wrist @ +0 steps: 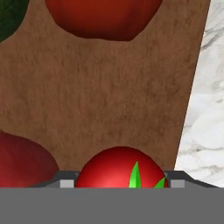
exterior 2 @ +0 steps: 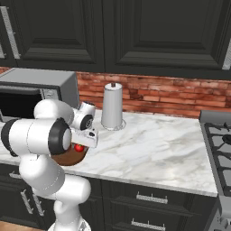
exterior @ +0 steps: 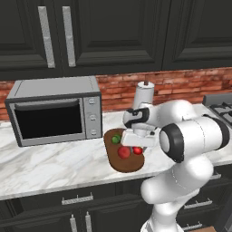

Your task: Place the avocado, onion, tomato, and bell pepper on the cutting board.

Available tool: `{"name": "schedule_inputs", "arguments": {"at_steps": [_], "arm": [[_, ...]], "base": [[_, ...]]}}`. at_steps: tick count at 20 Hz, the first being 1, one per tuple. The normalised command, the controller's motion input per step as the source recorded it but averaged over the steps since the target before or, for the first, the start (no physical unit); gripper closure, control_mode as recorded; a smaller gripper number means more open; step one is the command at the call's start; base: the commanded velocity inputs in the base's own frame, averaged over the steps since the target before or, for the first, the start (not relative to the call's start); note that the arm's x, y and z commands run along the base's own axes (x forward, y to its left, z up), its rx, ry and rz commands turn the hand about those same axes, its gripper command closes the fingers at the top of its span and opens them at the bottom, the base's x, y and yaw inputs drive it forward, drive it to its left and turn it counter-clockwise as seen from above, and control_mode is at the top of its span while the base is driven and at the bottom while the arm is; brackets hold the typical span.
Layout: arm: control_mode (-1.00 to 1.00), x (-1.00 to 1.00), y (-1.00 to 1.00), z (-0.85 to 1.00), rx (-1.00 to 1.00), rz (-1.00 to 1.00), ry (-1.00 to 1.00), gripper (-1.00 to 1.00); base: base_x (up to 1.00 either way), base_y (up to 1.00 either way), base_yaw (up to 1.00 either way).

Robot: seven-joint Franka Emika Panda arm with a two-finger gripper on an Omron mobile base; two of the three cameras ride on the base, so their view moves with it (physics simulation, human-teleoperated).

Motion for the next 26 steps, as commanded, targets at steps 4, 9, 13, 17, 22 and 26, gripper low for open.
{"name": "schedule_inputs", "arguments": {"at_steps": [4,9,13,17,22,26], "arm": [[-1.0,0.12,0.06,-0.23,0.0,0.0,0.07,-1.0],[-1.0,0.04,0.05,-0.11,0.03,0.0,0.01,-1.0],[-1.0,-0.03,0.0,0.0,0.07,0.0,-0.04,-1.0],[-1.0,-0.05,0.0,0.01,0.03,0.0,-0.08,-1.0],[-1.0,-0.08,0.0,0.24,0.0,0.0,-0.14,-1.0],[-1.0,-0.1,0.0,0.37,0.0,0.0,-0.17,-1.0]], "base": [[0.0,0.0,0.0],[0.0,0.0,0.0],[0.0,0.0,0.0],[0.0,0.0,0.0],[0.0,0.0,0.0],[0.0,0.0,0.0]]}}
